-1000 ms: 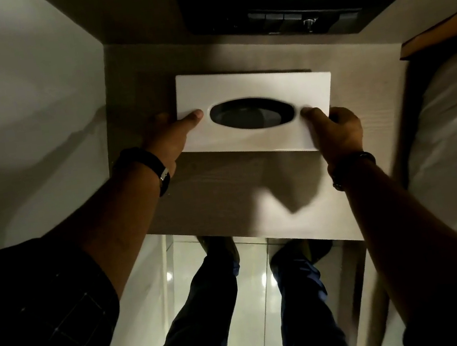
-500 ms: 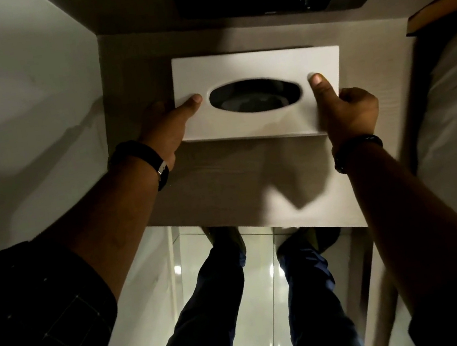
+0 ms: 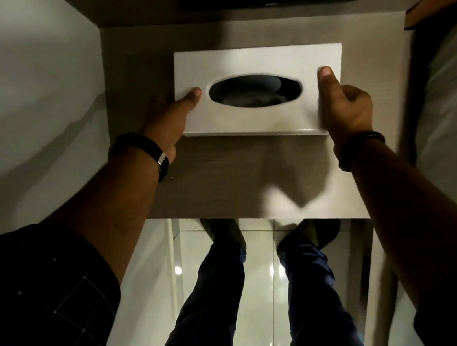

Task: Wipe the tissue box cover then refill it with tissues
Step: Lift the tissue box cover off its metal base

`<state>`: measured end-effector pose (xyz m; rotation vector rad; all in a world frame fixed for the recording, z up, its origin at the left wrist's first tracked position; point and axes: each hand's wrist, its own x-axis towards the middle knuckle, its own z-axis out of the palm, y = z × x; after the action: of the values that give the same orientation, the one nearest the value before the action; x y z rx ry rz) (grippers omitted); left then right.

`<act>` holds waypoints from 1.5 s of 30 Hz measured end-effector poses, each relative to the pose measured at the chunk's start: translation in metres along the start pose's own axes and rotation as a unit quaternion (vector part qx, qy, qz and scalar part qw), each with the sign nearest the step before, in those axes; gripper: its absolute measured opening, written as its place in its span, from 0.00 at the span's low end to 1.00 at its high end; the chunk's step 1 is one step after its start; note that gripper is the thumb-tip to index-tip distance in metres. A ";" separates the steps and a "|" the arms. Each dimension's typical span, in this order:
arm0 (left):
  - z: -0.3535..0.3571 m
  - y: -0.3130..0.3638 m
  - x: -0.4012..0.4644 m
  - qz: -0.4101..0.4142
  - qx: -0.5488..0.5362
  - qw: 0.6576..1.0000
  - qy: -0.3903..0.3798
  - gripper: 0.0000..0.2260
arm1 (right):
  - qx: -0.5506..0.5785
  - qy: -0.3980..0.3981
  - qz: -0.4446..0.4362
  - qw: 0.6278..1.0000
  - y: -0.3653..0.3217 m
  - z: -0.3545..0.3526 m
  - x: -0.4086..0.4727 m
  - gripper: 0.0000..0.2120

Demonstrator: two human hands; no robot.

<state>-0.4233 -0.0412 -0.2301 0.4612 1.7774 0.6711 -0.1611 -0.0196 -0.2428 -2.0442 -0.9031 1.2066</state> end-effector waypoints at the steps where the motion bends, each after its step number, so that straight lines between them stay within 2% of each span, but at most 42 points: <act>1: -0.001 0.000 0.000 -0.001 -0.005 1.000 -0.003 0.12 | -0.011 0.005 -0.004 1.000 0.000 0.000 0.001 0.28; 5: 0.000 -0.002 -0.004 0.006 -0.002 1.000 -0.005 0.13 | -0.081 0.055 -0.041 0.994 0.001 -0.004 0.003 0.35; 8: 0.003 -0.002 -0.010 0.025 -0.007 1.000 0.001 0.08 | -0.085 0.079 -0.059 0.992 0.002 -0.008 -0.004 0.36; 11: 0.002 -0.007 -0.020 0.037 -0.019 0.999 0.001 0.04 | -0.032 0.056 -0.056 0.996 0.007 -0.010 -0.014 0.31; 13: 0.001 -0.012 -0.026 0.034 -0.030 0.999 -0.001 0.04 | -0.005 0.042 -0.049 0.998 0.009 -0.009 -0.021 0.24; 16: 0.000 -0.015 -0.033 0.026 -0.038 0.999 0.002 0.05 | 0.008 0.032 -0.044 0.998 0.009 -0.009 -0.028 0.21; 20: -0.002 -0.017 -0.047 0.024 -0.029 0.999 -0.002 0.06 | -0.005 0.060 -0.052 0.997 0.010 -0.013 -0.047 0.19; 23: -0.007 -0.033 -0.067 0.003 -0.022 1.000 0.004 0.10 | -0.021 0.093 -0.026 0.995 0.026 -0.019 -0.078 0.18; 27: -0.018 -0.074 -0.094 -0.061 0.004 0.998 0.008 0.06 | -0.074 0.058 0.026 0.995 0.063 -0.025 -0.117 0.23; 30: -0.020 -0.103 -0.104 -0.103 0.017 0.994 0.025 0.13 | -0.125 0.029 0.037 0.991 0.087 -0.029 -0.128 0.21; 32: -0.016 -0.116 -0.107 -0.103 0.042 0.993 0.036 0.16 | -0.168 0.017 0.021 0.985 0.099 -0.031 -0.127 0.22; 37: -0.011 -0.122 -0.104 -0.084 0.049 0.994 0.045 0.13 | -0.209 0.013 -0.009 0.978 0.107 -0.032 -0.118 0.22; 45: -0.012 -0.100 -0.094 -0.074 0.063 0.994 0.044 0.15 | -0.173 -0.008 0.006 0.985 0.098 -0.023 -0.110 0.20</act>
<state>-0.4040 -0.1772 -0.2238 0.3855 1.9230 0.4843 -0.1550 -0.1678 -0.2540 -2.3144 -1.1781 1.1365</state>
